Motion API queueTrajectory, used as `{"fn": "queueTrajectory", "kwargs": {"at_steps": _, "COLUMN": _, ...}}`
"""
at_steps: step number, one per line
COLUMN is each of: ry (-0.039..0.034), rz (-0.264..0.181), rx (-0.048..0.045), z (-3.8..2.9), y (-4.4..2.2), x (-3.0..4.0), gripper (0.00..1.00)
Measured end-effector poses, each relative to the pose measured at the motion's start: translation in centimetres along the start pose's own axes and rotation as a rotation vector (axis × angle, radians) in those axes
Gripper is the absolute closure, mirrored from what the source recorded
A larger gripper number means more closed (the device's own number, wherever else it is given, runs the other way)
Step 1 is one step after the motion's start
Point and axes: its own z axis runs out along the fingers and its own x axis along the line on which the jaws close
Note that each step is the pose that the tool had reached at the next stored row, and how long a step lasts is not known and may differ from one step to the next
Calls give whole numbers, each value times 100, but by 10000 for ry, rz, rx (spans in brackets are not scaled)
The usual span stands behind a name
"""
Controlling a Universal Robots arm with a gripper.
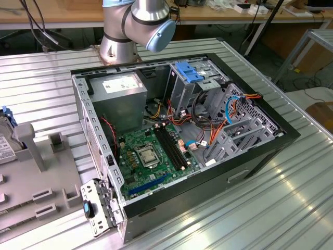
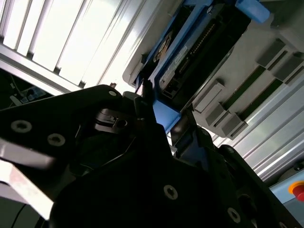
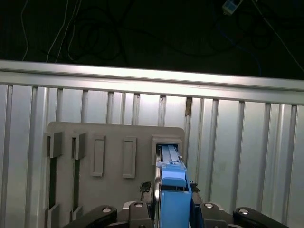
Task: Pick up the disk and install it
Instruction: 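Pick up the disk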
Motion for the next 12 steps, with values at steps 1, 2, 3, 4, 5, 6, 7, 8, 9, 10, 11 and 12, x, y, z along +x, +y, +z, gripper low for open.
{"fn": "queueTrajectory", "kwargs": {"at_steps": 1, "ry": 0, "rz": -1, "rx": 0, "z": 1, "y": 0, "x": 0, "gripper": 60}}
{"fn": "queueTrajectory", "kwargs": {"at_steps": 2, "ry": 0, "rz": 0, "rx": 0, "z": 3, "y": 0, "x": 0, "gripper": 60}}
{"fn": "queueTrajectory", "kwargs": {"at_steps": 3, "ry": 0, "rz": 0, "rx": 0, "z": 6, "y": 0, "x": 0, "gripper": 60}}
{"fn": "queueTrajectory", "kwargs": {"at_steps": 4, "ry": 2, "rz": 0, "rx": -2, "z": 8, "y": 0, "x": 0, "gripper": 62}}
{"fn": "queueTrajectory", "kwargs": {"at_steps": 5, "ry": 1, "rz": 0, "rx": -1, "z": 12, "y": 0, "x": 0, "gripper": 63}}
{"fn": "queueTrajectory", "kwargs": {"at_steps": 6, "ry": 1, "rz": 0, "rx": -1, "z": 14, "y": 0, "x": 0, "gripper": 63}}
{"fn": "queueTrajectory", "kwargs": {"at_steps": 7, "ry": 1, "rz": 0, "rx": -1, "z": 16, "y": 0, "x": 0, "gripper": 63}}
{"fn": "queueTrajectory", "kwargs": {"at_steps": 8, "ry": 0, "rz": -1, "rx": -1, "z": 17, "y": 0, "x": 0, "gripper": 63}}
{"fn": "queueTrajectory", "kwargs": {"at_steps": 9, "ry": 0, "rz": 0, "rx": 0, "z": 18, "y": 0, "x": 0, "gripper": 63}}
{"fn": "queueTrajectory", "kwargs": {"at_steps": 10, "ry": 0, "rz": 0, "rx": 0, "z": 18, "y": 0, "x": 0, "gripper": 63}}
{"fn": "queueTrajectory", "kwargs": {"at_steps": 11, "ry": 0, "rz": -1, "rx": 0, "z": 18, "y": 0, "x": 0, "gripper": 63}}
{"fn": "queueTrajectory", "kwargs": {"at_steps": 12, "ry": 0, "rz": -1, "rx": 0, "z": 18, "y": 0, "x": 0, "gripper": 63}}
